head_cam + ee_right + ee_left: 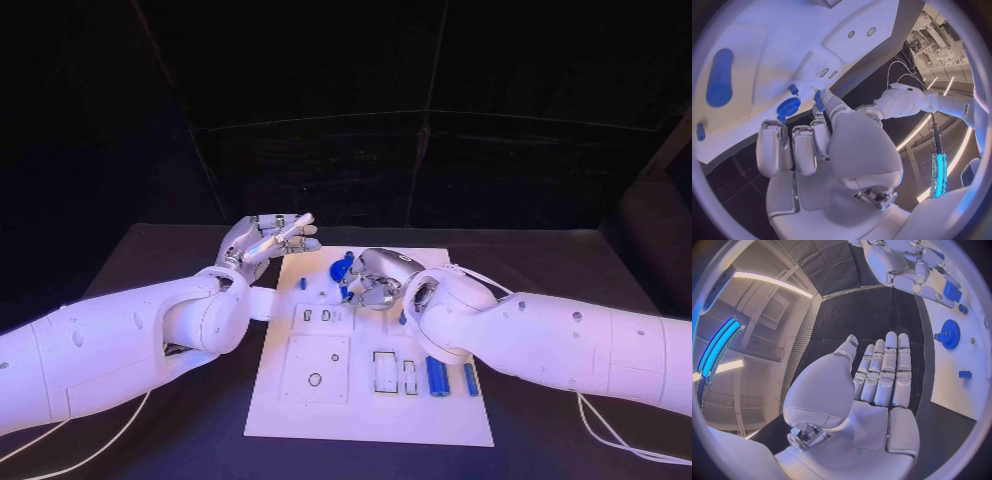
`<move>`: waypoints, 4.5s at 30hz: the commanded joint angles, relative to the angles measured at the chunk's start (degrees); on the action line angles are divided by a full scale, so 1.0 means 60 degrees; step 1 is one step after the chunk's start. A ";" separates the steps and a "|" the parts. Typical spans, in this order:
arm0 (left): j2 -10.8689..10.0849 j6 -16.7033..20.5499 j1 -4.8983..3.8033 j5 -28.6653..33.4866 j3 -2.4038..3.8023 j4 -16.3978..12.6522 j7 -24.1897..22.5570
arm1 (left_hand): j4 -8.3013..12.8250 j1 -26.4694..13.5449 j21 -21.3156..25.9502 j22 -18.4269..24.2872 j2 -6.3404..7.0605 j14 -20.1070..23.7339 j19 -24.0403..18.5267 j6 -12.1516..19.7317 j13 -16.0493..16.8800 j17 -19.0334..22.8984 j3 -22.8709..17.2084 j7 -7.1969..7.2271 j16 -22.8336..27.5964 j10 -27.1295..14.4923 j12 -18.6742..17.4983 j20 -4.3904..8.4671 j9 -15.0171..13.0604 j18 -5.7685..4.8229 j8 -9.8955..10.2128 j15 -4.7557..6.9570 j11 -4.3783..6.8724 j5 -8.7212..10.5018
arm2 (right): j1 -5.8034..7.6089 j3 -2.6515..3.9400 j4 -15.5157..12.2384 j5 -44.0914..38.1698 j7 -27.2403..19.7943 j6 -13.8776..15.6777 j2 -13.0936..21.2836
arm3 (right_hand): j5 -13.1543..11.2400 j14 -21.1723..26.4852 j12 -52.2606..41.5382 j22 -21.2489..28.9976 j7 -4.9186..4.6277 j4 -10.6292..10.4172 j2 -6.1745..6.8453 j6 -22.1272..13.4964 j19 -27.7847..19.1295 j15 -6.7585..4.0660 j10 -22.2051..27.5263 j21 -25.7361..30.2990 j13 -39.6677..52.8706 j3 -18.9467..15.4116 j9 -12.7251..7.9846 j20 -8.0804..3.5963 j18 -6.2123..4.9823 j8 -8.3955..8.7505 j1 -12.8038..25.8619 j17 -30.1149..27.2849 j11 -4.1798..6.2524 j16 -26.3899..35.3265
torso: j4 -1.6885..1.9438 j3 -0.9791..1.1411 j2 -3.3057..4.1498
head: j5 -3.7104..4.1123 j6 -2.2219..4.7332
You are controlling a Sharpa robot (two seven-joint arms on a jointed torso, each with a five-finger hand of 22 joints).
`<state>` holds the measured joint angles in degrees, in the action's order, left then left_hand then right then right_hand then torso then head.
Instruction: Assemble the parts on the task board
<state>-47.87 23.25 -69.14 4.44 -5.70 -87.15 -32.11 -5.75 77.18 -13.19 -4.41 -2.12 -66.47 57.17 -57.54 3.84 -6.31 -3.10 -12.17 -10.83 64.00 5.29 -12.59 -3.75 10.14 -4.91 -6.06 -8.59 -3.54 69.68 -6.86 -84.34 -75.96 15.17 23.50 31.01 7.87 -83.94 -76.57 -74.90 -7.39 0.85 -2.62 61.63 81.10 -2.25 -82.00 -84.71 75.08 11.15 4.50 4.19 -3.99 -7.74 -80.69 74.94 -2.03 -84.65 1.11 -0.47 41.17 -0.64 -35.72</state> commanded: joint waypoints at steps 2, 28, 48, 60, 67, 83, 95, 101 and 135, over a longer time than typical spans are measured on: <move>0.0006 -0.0293 -0.0020 -0.0209 0.0009 0.0004 0.0047 | 0.0042 -0.0023 -0.0016 0.0003 -0.0090 -0.0069 0.0049 -0.0078 0.0009 -0.0011 -0.0023 0.0018 0.0016 0.0093 0.0036 0.0007 0.0002 0.0075 0.0032 0.0013 -0.0010 0.0040 | -0.0010 -0.0080 0.0115 -0.0598 0.0364 -0.0375 -0.0193 | 0.0019 -0.0624 0.0050 -0.0286 0.0226 -0.0086 -0.0062 0.0306 -0.0014 -0.0045 -0.0080 -0.0050 0.0459 0.0118 0.0249 -0.0032 0.0173 -0.0058 -0.0011 0.0616 0.0120 0.0017 | 0.0008 0.0006 -0.0001 | -0.0049 -0.0027; -0.0028 -0.0254 -0.0039 -0.0216 0.0009 0.0014 0.0037 | 0.0033 -0.0041 -0.0003 0.0009 -0.0072 -0.0070 0.0056 -0.0080 0.0007 -0.0023 -0.0009 0.0015 0.0038 0.0103 0.0020 0.0010 0.0004 0.0071 0.0044 0.0010 -0.0013 0.0042 | -0.0212 -0.0157 0.0357 -0.0948 0.0469 -0.0719 -0.0623 | 0.0042 -0.0624 0.0080 -0.0277 0.0179 -0.0078 0.0084 0.0212 -0.0018 -0.0023 -0.0060 -0.0046 0.0448 0.0141 0.0237 -0.0022 0.0172 0.0028 0.0170 0.0603 0.0085 0.0026 | 0.0010 0.0026 -0.0002 | -0.0207 -0.0156; -0.0027 -0.0276 -0.0046 -0.0216 0.0009 0.0017 0.0059 | 0.0029 -0.0050 0.0008 0.0014 -0.0059 -0.0066 0.0059 -0.0073 0.0003 -0.0030 0.0001 0.0009 0.0057 0.0100 0.0004 0.0010 0.0006 0.0067 0.0057 0.0005 -0.0019 0.0042 | -0.0235 -0.0157 0.0404 -0.1202 0.0776 -0.1013 -0.0649 | -0.0028 -0.0609 0.0333 -0.0194 0.0030 -0.0057 0.0382 -0.0114 -0.0078 0.0069 0.0120 -0.0006 0.0264 0.0178 0.0162 0.0050 0.0155 0.0292 0.0423 0.0543 -0.0034 0.0065 | 0.0014 0.0025 0.0000 | -0.0230 -0.0252; -0.0030 -0.0272 -0.0046 -0.0216 0.0009 0.0017 0.0064 | 0.0025 -0.0058 0.0017 0.0018 -0.0051 -0.0065 0.0061 -0.0065 0.0001 -0.0037 0.0008 0.0003 0.0071 0.0097 -0.0010 0.0010 0.0008 0.0065 0.0068 0.0002 -0.0024 0.0042 | -0.0237 -0.0157 0.0364 -0.1207 0.0889 -0.1116 -0.0648 | -0.0084 -0.0591 0.0584 -0.0095 -0.0143 -0.0039 0.0702 -0.0528 -0.0147 0.0198 0.0301 0.0043 0.0072 0.0193 0.0064 0.0170 0.0133 0.0561 0.0592 0.0473 -0.0184 0.0110 | -0.0002 0.0023 0.0001 | -0.0263 -0.0292; -0.0030 -0.0270 -0.0047 -0.0216 0.0009 0.0024 0.0062 | 0.0025 -0.0058 0.0017 0.0018 -0.0051 -0.0065 0.0061 -0.0065 0.0001 -0.0037 0.0008 0.0003 0.0071 0.0097 -0.0010 0.0010 0.0008 0.0065 0.0068 0.0002 -0.0024 0.0042 | -0.0237 -0.0157 0.0350 -0.1217 0.0898 -0.1047 -0.0647 | -0.0225 -0.0588 0.0617 -0.0084 -0.0174 -0.0041 0.0835 -0.0590 -0.0155 0.0231 0.0321 0.0052 0.0044 0.0150 0.0050 0.0209 0.0129 0.0594 0.0665 0.0467 -0.0218 0.0116 | -0.0004 0.0028 0.0000 | -0.0267 -0.0308; -0.0025 -0.0299 -0.0047 -0.0216 0.0009 0.0037 0.0088 | 0.0022 -0.0060 0.0024 0.0021 -0.0049 -0.0067 0.0064 -0.0061 -0.0001 -0.0043 0.0010 0.0000 0.0083 0.0096 -0.0021 0.0009 0.0009 0.0064 0.0076 0.0000 -0.0027 0.0041 | -0.0238 -0.0157 0.0332 -0.1219 0.0892 -0.0532 -0.0650 | -0.0766 -0.0580 0.0685 -0.0070 -0.0241 -0.0441 0.1242 -0.1096 -0.0158 0.0305 0.0366 0.0071 -0.0025 -0.0603 -0.0057 0.0285 0.0125 0.0687 0.1241 0.0439 -0.0300 0.0140 | -0.0006 0.0026 0.0001 | -0.0267 -0.0315; -0.0029 -0.0544 -0.0047 -0.0403 0.0009 0.0107 0.0295 | -0.0033 -0.0059 -0.0152 -0.0053 -0.0093 -0.0776 0.0569 -0.0292 0.0106 -0.0312 -0.0015 0.0195 -0.0114 0.0801 0.0155 0.0212 -0.0011 0.0097 0.0045 0.0256 0.0224 0.0034 | -0.0259 -0.0151 -0.0030 -0.1622 -0.0696 0.0422 -0.0225 | -0.0794 -0.0587 0.0845 -0.0058 -0.0385 -0.0758 0.1289 -0.1689 -0.0165 0.0415 0.0533 0.0085 -0.0161 -0.1332 -0.0119 0.0384 0.0123 0.0681 0.1105 0.0493 -0.0430 0.0119 | 0.0009 0.0038 -0.0008 | -0.0229 -0.0308; -0.0078 -0.0902 -0.0047 -0.0892 0.0009 0.0262 0.0793 | -0.0192 -0.0081 -0.0782 -0.0326 0.0013 -0.2384 0.1830 -0.0474 0.0112 -0.1094 0.0053 0.0383 -0.0746 0.1281 -0.0040 0.0697 -0.0010 0.0084 0.0110 0.0696 0.0477 0.0034 | -0.0131 -0.0114 -0.0726 -0.1173 -0.2437 0.0335 0.0728 | -0.0777 -0.0566 0.0889 0.0143 -0.0415 -0.0847 0.1276 -0.1770 -0.0310 0.0448 0.0591 0.0173 -0.0199 -0.1570 -0.0109 0.0419 0.0078 0.0656 0.0993 0.0440 -0.0463 0.0153 | -0.0026 0.0037 -0.0039 | -0.0311 -0.0289; 0.1274 -0.4777 -0.1413 -0.8749 -0.0119 0.1049 1.0627 | -0.1806 -0.1659 -1.0790 -1.0735 -0.0546 -0.3922 0.4016 0.0081 0.8676 -1.3948 0.2323 0.1383 -1.3195 0.1690 0.9021 0.1699 -0.3214 -0.0987 -0.3549 0.1653 0.1509 0.0038 | 0.1118 0.0307 -0.1923 0.2421 -0.2357 -0.0567 0.4045 | 0.1518 -0.0381 0.1084 0.1143 -0.0244 -0.0747 0.0769 -0.1276 -0.0912 0.0292 0.0672 0.0719 -0.0397 -0.2469 -0.0077 0.0283 -0.0124 0.0375 -0.0032 -0.0361 -0.0287 0.0771 | -0.0031 0.0148 -0.0212 | -0.0385 -0.0390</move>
<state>-40.66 -2.15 -77.38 -43.89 -6.26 -81.12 23.77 -16.61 67.25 -77.60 -68.35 -5.11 -83.96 80.93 -57.40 55.64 -74.95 10.52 -3.87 -89.83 74.41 59.07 -2.35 -22.64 4.81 -25.71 3.69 0.41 -3.54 76.25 -5.06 -95.93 -62.27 -0.99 20.42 55.37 16.62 -83.93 -70.44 -68.10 -8.87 -3.61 2.00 53.67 76.06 -0.22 -78.01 -80.53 72.74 -3.35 4.08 5.93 -3.99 -5.11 -80.47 72.86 -4.17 -80.37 0.83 0.42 39.86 -3.09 -38.01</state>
